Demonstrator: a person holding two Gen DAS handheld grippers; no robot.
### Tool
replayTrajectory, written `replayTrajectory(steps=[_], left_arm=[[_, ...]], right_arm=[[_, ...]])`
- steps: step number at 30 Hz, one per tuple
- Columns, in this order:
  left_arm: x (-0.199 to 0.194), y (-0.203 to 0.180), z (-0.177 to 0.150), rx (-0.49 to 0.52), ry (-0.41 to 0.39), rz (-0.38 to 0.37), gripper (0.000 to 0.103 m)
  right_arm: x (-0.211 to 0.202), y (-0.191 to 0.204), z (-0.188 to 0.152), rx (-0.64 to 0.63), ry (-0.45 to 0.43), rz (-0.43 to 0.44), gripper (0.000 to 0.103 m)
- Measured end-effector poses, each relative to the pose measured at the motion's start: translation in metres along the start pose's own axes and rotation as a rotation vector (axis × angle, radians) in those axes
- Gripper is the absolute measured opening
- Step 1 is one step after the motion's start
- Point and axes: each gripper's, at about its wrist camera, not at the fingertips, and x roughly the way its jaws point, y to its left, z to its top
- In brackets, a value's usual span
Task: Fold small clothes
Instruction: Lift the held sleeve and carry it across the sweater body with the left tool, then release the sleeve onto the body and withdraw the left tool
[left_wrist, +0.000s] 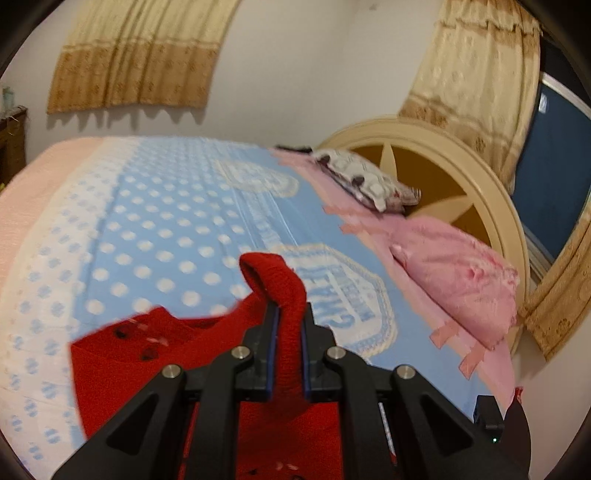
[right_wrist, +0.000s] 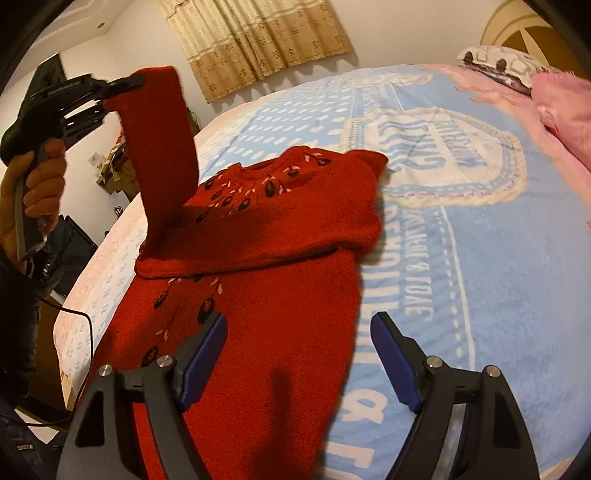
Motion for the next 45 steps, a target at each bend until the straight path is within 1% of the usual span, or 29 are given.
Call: replayTrajectory(steps=[4, 6, 9, 11, 13, 15, 17, 19, 21, 23, 24, 25, 26, 27, 28, 29, 31, 32, 33, 34, 35, 36, 38, 39, 41, 42, 45], left_arm=[[0.043, -0.025, -0.016, 0.03, 0.073, -0.01, 0.01], [0.058, -0.034, -0.024, 0.038, 0.103, -0.022, 0.01], [0.078, -0.049, -0.04, 0.072, 0.13, -0.021, 0.011], [0.098, -0.061, -0.057, 0.124, 0.172, -0.002, 0.011], [0.113, -0.067, -0.073, 0.157, 0.225, -0.017, 0.012], [0.119, -0.069, -0.083, 0.176, 0.255, -0.006, 0.016], [0.112, -0.066, -0.088, 0.194, 0.252, -0.026, 0.018], [0.094, -0.059, -0.088, 0.206, 0.229, -0.024, 0.03], [0.071, -0.048, -0.087, 0.237, 0.173, 0.017, 0.07], [0.046, -0.03, -0.088, 0.262, 0.087, 0.074, 0.081], [0.037, -0.021, -0.089, 0.276, 0.068, 0.106, 0.083], [0.026, -0.006, -0.092, 0.29, 0.054, 0.16, 0.083], [0.024, 0.005, -0.092, 0.294, 0.048, 0.202, 0.083], [0.018, 0.022, -0.095, 0.296, 0.041, 0.266, 0.083], [0.016, 0.036, -0.096, 0.286, 0.044, 0.308, 0.083], [0.012, 0.058, -0.097, 0.252, 0.053, 0.357, 0.083], [0.005, 0.092, -0.101, 0.176, 0.051, 0.399, 0.083], [0.0, 0.112, -0.105, 0.129, 0.05, 0.42, 0.083], [-0.002, 0.128, -0.108, 0.089, 0.056, 0.435, 0.083], [-0.001, 0.14, -0.112, 0.061, 0.066, 0.447, 0.083], [-0.001, 0.154, -0.116, 0.033, 0.082, 0.467, 0.083], [0.0, 0.163, -0.122, 0.012, 0.094, 0.483, 0.083], [0.0, 0.174, -0.129, -0.012, 0.115, 0.508, 0.083], [-0.001, 0.178, -0.134, -0.022, 0.119, 0.5, 0.083], [0.001, 0.183, -0.143, -0.028, 0.141, 0.484, 0.083], [0.005, 0.184, -0.145, -0.028, 0.149, 0.485, 0.083], [0.003, 0.184, -0.149, -0.039, 0.145, 0.482, 0.083]], right_arm=[[0.001, -0.009, -0.006, 0.034, -0.002, 0.016, 0.081], [0.0, -0.012, -0.008, 0.049, -0.011, 0.028, 0.081], [0.001, -0.018, -0.009, 0.078, -0.02, 0.056, 0.081], [0.003, -0.024, -0.01, 0.108, -0.026, 0.066, 0.081], [0.002, -0.028, -0.01, 0.127, -0.035, 0.087, 0.081], [0.0, -0.033, -0.011, 0.152, -0.051, 0.116, 0.081], [-0.003, -0.038, -0.012, 0.183, -0.067, 0.129, 0.081], [-0.007, -0.043, -0.012, 0.208, -0.084, 0.129, 0.081], [-0.008, -0.037, -0.007, 0.181, -0.075, 0.103, 0.081], [-0.006, -0.026, 0.001, 0.118, -0.051, 0.075, 0.081], [-0.004, -0.019, 0.006, 0.077, -0.045, 0.036, 0.081], [-0.002, -0.012, 0.013, 0.037, -0.046, -0.005, 0.081], [-0.001, -0.006, 0.022, 0.013, -0.055, -0.013, 0.081], [0.003, -0.004, 0.031, 0.009, -0.057, 0.005, 0.081], [0.009, -0.003, 0.041, 0.024, -0.044, 0.009, 0.081], [0.02, -0.007, 0.054, 0.061, -0.022, -0.011, 0.081], [0.035, -0.012, 0.07, 0.09, -0.014, -0.004, 0.08], [0.047, -0.014, 0.078, 0.09, 0.004, -0.006, 0.077], [0.059, -0.017, 0.084, 0.096, 0.029, -0.029, 0.067], [0.07, -0.022, 0.088, 0.116, 0.052, -0.049, 0.038], [0.081, -0.026, 0.09, 0.135, 0.074, -0.048, 0.015], [0.087, -0.028, 0.09, 0.144, 0.079, -0.041, 0.014], [0.084, -0.025, 0.09, 0.139, 0.068, -0.05, 0.014], [0.077, -0.021, 0.092, 0.126, 0.048, -0.066, 0.013], [0.06, -0.013, 0.096, 0.085, -0.002, -0.13, 0.013], [0.058, -0.014, 0.097, 0.083, -0.002, -0.151, 0.013], [0.073, -0.026, 0.098, 0.104, 0.056, -0.193, 0.013]])
